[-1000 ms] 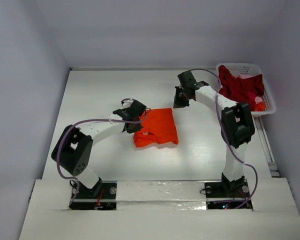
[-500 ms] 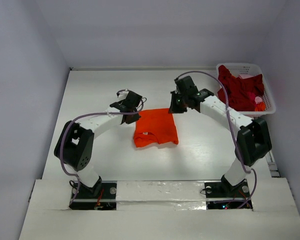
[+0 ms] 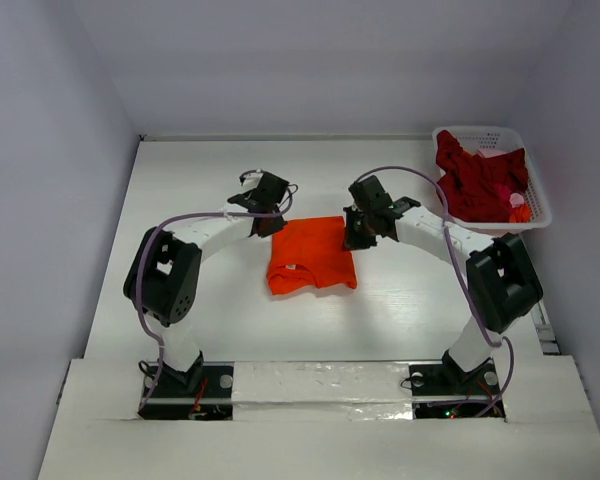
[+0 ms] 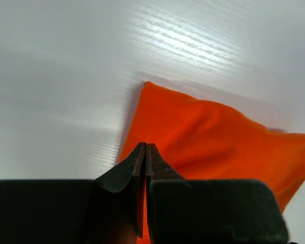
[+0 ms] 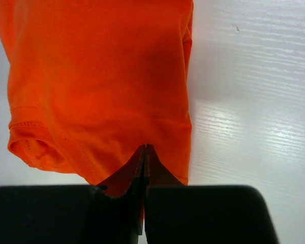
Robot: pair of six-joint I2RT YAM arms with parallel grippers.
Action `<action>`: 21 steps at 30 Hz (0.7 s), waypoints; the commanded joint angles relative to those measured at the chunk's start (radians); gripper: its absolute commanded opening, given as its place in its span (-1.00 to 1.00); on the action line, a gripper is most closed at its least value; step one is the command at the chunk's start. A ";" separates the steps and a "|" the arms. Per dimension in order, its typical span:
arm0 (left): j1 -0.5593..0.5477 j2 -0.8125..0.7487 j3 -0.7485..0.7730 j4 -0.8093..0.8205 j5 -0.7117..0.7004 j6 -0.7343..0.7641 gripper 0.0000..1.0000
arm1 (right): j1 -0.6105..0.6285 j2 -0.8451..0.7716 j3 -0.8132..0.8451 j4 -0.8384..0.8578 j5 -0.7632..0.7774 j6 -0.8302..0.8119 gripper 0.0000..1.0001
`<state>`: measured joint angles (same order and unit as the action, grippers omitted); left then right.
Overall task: Fold and stack the t-shirts
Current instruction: Fold the tshirt
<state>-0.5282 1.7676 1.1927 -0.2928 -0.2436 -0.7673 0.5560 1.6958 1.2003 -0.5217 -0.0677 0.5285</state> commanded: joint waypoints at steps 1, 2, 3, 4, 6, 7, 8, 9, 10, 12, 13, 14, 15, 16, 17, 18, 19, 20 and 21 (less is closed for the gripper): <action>0.005 -0.014 0.054 0.007 -0.008 0.016 -1.00 | 0.005 -0.004 -0.001 0.065 -0.009 0.011 -1.00; 0.005 -0.014 0.057 0.007 -0.008 0.017 -1.00 | 0.015 -0.004 0.002 0.065 -0.007 0.011 -1.00; 0.014 -0.008 0.059 0.010 -0.010 0.019 -1.00 | 0.015 -0.002 0.001 0.065 -0.007 0.011 -1.00; 0.014 -0.002 0.061 0.011 -0.008 0.019 -1.00 | 0.024 -0.001 -0.001 0.065 -0.006 0.011 -1.00; 0.014 0.013 0.064 0.014 -0.002 0.017 -1.00 | 0.024 -0.005 -0.010 0.065 -0.007 0.016 -1.00; 0.014 0.018 0.064 0.018 0.000 0.019 -1.00 | 0.033 -0.011 -0.014 0.066 -0.009 0.018 -1.00; 0.014 0.021 0.061 0.024 0.001 0.019 -1.00 | 0.033 -0.015 -0.019 0.069 -0.007 0.019 -1.00; 0.014 0.024 0.058 0.041 0.007 0.019 -1.00 | 0.033 -0.018 -0.030 0.071 -0.009 0.022 -1.00; 0.014 0.029 0.058 0.047 0.012 0.019 -1.00 | 0.033 -0.019 -0.034 0.072 -0.009 0.024 -1.00; 0.023 0.042 0.062 0.057 0.023 0.019 -1.00 | 0.042 -0.027 -0.053 0.077 -0.012 0.030 -1.00; 0.023 0.050 0.067 0.057 0.026 0.020 -1.00 | 0.042 -0.031 -0.059 0.080 -0.012 0.033 -1.00; 0.023 0.064 0.076 0.055 0.030 0.020 -1.00 | 0.042 -0.035 -0.067 0.086 -0.015 0.034 -1.00; 0.023 0.073 0.080 0.060 0.038 0.022 -1.00 | 0.042 -0.036 -0.074 0.089 -0.018 0.039 -1.00; 0.023 0.079 0.085 0.060 0.044 0.025 -1.00 | 0.042 -0.038 -0.091 0.092 -0.020 0.044 -1.00; 0.023 0.087 0.093 0.060 0.049 0.026 -1.00 | 0.042 -0.039 -0.099 0.103 -0.024 0.047 -1.00; 0.023 0.104 0.097 0.058 0.061 0.028 -1.00 | 0.051 -0.041 -0.108 0.106 -0.029 0.054 -1.00; 0.023 0.113 0.102 0.055 0.066 0.028 -1.00 | 0.051 -0.042 -0.129 0.112 -0.030 0.057 -1.00; 0.023 0.121 0.108 0.053 0.069 0.028 -1.00 | 0.051 -0.044 -0.139 0.124 -0.038 0.062 -1.00; 0.023 0.131 0.108 0.055 0.076 0.026 -1.00 | 0.051 -0.045 -0.148 0.129 -0.041 0.067 -1.00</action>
<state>-0.5087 1.8885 1.2602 -0.2501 -0.1898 -0.7551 0.5926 1.6943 1.0782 -0.4522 -0.0910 0.5728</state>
